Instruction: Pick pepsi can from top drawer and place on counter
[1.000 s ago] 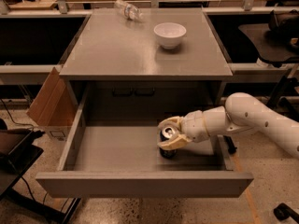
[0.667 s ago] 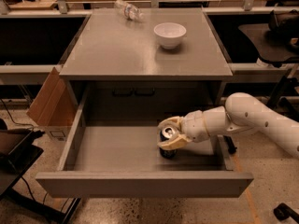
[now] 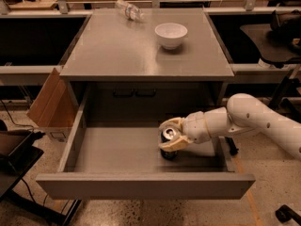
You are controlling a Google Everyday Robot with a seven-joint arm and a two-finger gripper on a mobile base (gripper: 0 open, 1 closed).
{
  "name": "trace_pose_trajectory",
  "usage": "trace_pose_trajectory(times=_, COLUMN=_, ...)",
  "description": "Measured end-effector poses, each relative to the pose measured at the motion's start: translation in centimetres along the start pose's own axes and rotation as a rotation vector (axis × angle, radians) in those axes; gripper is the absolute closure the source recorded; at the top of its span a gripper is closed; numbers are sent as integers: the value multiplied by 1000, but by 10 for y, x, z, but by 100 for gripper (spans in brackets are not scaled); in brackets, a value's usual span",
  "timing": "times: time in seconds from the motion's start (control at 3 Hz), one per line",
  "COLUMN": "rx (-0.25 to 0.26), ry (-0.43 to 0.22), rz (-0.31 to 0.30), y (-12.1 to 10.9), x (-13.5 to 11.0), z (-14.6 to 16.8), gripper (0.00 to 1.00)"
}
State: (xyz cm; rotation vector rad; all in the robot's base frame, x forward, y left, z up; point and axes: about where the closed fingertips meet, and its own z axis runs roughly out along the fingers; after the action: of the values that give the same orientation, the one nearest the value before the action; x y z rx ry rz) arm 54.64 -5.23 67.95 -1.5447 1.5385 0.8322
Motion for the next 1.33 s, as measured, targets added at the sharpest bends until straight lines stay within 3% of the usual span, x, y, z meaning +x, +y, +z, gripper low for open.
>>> trace_pose_trajectory(times=1.33, rx=0, ry=0, rz=0, y=0, x=0, z=0, gripper=100)
